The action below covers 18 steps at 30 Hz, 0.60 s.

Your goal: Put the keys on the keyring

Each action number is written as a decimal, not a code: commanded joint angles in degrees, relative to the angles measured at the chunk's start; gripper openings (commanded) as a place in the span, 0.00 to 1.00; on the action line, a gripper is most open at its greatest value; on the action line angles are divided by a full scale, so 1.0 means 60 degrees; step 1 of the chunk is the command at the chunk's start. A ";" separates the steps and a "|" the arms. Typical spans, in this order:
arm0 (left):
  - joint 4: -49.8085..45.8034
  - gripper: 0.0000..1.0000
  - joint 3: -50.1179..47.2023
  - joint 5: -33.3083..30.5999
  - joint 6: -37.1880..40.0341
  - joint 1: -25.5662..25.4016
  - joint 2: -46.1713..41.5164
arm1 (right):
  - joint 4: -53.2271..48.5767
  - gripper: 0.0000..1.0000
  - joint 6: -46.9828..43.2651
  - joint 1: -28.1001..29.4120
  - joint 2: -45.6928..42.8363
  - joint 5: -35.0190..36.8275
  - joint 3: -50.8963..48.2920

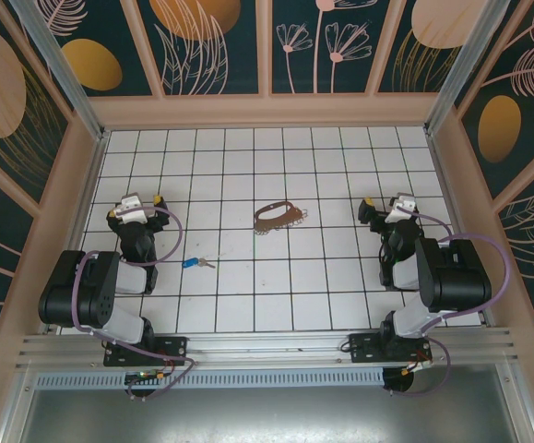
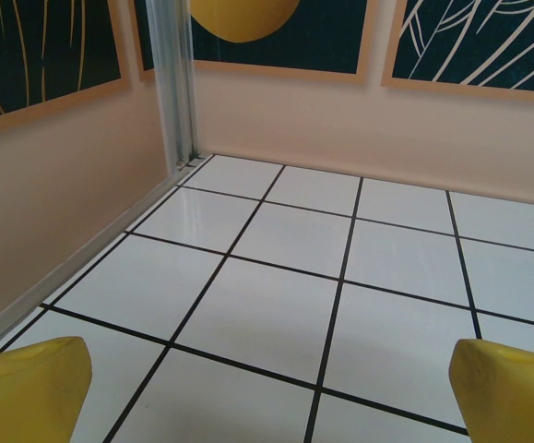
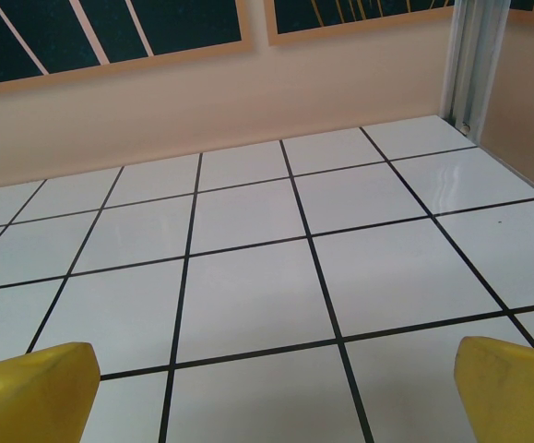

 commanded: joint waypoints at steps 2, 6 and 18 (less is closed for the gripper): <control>0.0322 0.99 0.0005 -0.0044 -0.0135 0.0044 0.0011 | 0.0060 0.99 -0.0021 -0.0041 -0.0047 -0.0004 0.0177; 0.0140 0.99 0.0111 0.1071 0.0280 0.0037 0.0002 | 0.0050 0.99 -0.0052 -0.0010 -0.0048 0.0053 0.0189; 0.0133 0.99 0.0115 0.1113 0.0281 0.0036 -0.0009 | 0.0064 0.99 -0.0041 -0.0017 -0.0068 0.0053 0.0171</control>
